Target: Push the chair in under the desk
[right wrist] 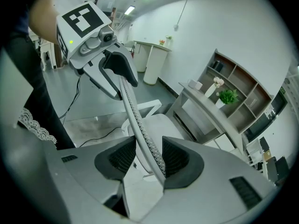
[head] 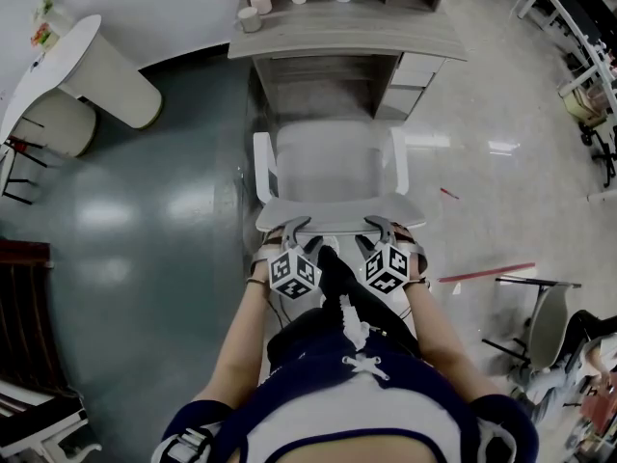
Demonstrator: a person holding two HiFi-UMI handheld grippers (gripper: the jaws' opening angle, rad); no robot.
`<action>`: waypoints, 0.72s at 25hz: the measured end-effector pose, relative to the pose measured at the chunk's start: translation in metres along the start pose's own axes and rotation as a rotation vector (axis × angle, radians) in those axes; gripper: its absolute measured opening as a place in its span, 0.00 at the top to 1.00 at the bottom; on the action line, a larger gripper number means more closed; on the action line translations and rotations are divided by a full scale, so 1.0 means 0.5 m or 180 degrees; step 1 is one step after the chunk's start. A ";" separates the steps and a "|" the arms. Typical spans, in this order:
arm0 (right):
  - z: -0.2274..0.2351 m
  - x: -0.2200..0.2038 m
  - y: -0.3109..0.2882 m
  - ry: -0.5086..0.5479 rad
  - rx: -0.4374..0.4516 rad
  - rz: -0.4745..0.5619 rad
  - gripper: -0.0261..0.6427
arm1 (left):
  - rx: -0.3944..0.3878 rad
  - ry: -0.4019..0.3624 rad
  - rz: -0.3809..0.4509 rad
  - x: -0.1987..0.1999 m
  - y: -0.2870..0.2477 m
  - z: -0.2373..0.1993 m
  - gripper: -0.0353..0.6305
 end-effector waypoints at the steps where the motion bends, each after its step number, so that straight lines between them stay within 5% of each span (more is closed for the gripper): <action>1: 0.003 -0.001 0.000 -0.0001 -0.0001 -0.0005 0.71 | -0.0005 -0.0001 0.0004 0.002 -0.001 -0.001 0.63; 18: 0.079 -0.001 -0.032 0.0090 -0.0058 -0.0050 0.71 | 0.0008 -0.0084 0.0085 0.032 -0.043 -0.050 0.66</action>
Point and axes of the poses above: the fingertips, and each gripper's own axes: y backward along the fingers, z to its right, x out of its top, the point moved 3 cm from there along y, backward along the fingers, and after that the axes turned 1 degree about x, right-handed, at the moved point
